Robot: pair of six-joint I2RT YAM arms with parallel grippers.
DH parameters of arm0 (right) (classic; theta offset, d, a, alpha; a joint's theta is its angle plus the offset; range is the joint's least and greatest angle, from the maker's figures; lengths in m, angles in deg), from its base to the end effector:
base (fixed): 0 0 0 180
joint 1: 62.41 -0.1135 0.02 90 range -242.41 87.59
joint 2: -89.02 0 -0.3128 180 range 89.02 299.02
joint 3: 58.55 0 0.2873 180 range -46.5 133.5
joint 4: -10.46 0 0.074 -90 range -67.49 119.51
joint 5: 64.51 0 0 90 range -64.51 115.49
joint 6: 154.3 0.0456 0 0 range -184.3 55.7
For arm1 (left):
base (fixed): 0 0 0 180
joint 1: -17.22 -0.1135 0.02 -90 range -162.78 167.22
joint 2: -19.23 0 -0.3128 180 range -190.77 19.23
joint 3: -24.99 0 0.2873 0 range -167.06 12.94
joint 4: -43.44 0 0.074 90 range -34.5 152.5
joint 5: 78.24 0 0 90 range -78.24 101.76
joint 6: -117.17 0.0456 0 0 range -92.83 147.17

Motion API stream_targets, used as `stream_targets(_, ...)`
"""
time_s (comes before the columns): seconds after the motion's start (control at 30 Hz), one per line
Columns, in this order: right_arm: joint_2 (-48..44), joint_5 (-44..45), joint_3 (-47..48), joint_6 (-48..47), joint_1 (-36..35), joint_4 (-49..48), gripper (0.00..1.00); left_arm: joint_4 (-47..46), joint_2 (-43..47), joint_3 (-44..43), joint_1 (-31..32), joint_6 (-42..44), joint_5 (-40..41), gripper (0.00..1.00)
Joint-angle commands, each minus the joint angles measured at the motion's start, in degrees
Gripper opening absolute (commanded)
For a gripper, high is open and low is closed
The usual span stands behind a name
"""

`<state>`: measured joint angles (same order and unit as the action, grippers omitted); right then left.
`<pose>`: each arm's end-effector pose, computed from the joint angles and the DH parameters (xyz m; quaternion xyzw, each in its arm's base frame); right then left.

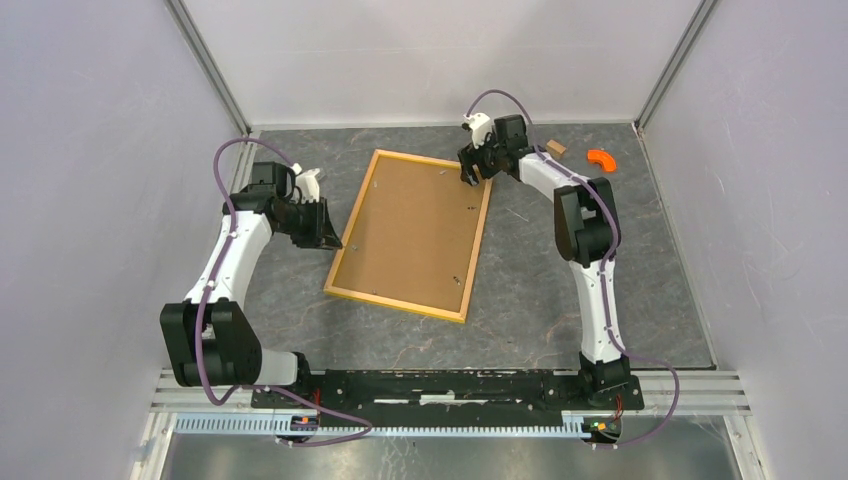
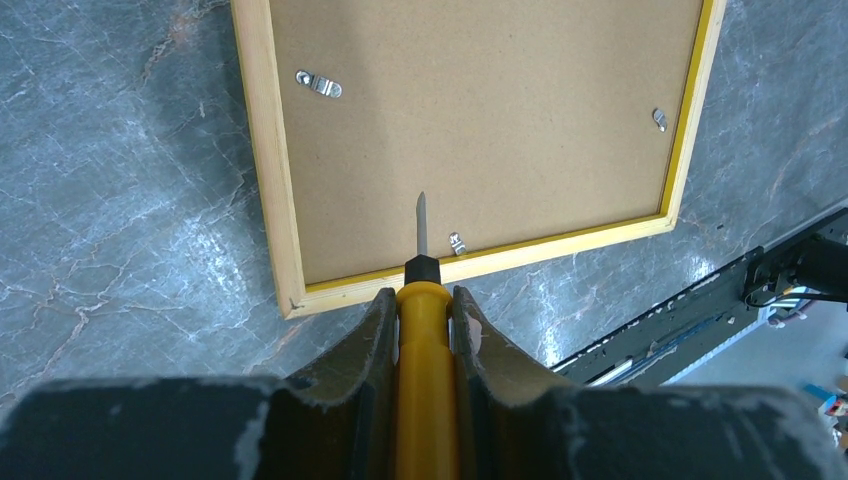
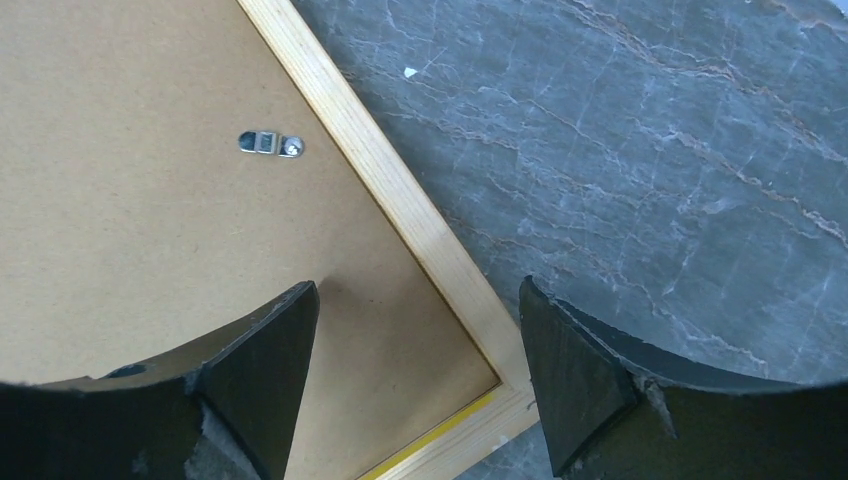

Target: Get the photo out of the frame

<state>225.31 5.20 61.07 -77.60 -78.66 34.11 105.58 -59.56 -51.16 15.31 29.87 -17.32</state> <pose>0.5816 0.1860 0.1717 -0.2994 0.8449 0.1704 0.4093 0.2953 -0.0123 0.3041 0.0613 0.9442 -0.2363 0.2210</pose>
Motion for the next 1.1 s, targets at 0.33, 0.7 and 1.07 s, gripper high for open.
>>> stream_targets(0.33,-4.27,-5.94,-8.19,-2.82,6.27,9.23,0.32,0.45,-1.6,-3.66,-0.44,-0.34,-2.01,0.02)
stream_targets(0.7,-29.24,-3.37,-45.82,-3.86,8.85,8.05,0.35,-0.1,-3.84,-4.55,-0.41,1.11,-2.95,0.02)
stream_targets(1.07,-24.18,1.82,-33.57,-7.3,5.25,14.76,0.64,-0.03,-3.88,-4.46,-0.42,2.44,-3.31,0.02)
